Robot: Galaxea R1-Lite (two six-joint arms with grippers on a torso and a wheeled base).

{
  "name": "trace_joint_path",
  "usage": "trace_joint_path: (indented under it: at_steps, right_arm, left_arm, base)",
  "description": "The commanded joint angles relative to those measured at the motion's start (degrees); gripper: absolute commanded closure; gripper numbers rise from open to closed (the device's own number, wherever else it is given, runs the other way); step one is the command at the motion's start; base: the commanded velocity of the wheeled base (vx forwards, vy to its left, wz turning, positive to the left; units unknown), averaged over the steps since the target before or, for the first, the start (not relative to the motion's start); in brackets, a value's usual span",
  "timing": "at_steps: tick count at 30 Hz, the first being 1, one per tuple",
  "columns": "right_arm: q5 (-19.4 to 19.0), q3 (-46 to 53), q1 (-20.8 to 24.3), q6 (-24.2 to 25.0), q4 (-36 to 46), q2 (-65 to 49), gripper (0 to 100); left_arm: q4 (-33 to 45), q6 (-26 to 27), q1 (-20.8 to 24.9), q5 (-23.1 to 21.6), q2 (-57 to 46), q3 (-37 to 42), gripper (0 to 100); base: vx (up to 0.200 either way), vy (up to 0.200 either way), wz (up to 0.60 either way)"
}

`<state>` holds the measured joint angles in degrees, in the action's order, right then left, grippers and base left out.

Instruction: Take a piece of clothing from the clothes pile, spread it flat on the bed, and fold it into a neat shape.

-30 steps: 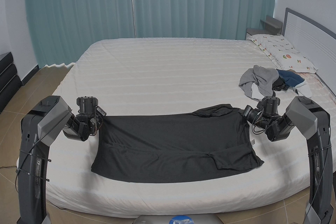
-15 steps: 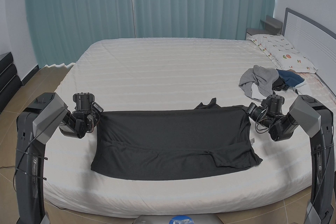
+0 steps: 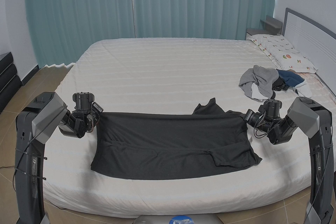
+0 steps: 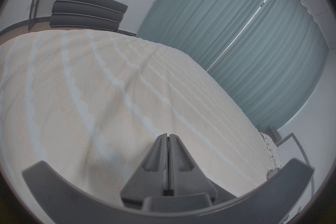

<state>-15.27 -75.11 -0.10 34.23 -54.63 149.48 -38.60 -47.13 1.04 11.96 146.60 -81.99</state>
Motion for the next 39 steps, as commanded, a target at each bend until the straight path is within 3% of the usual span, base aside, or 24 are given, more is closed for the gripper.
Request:
trace_joint_path:
  at_steps: [1,9,10,17,23,30,39]
  right_arm:
    - [-0.1,0.6,0.1,-0.9,1.1,0.9,100]
    - [-2.0,4.1,0.1,-5.4,2.4,0.5,100]
    - [-2.1,4.4,0.1,-5.6,2.3,0.5,0]
    - [-2.2,2.9,-0.1,-5.8,2.8,-2.4,0]
    - [-2.3,-6.0,0.8,-5.6,13.2,-4.5,0]
    - [-1.7,-20.5,4.9,-5.1,24.7,2.3,0]
    - [-0.7,-29.5,5.5,-5.0,27.7,9.0,0]
  left_arm:
    - [0.2,0.6,-0.1,0.0,1.0,0.6,100]
    - [0.0,3.6,0.0,-0.1,0.5,4.0,100]
    - [0.0,3.8,0.0,0.0,0.5,4.6,100]
    - [0.1,4.8,0.1,-0.1,0.7,5.0,100]
    - [0.1,4.8,0.3,-0.1,0.7,5.0,100]
    - [0.0,4.8,0.4,-0.1,0.7,5.8,100]
    - [0.1,4.7,0.4,-0.1,0.7,5.8,100]
  base:
    - [0.000,0.000,0.00]
    - [0.000,0.000,0.00]
    - [0.000,0.000,0.00]
    - [0.000,0.000,0.00]
    - [0.000,0.000,0.00]
    - [0.000,0.000,0.00]
    - [0.000,0.000,0.00]
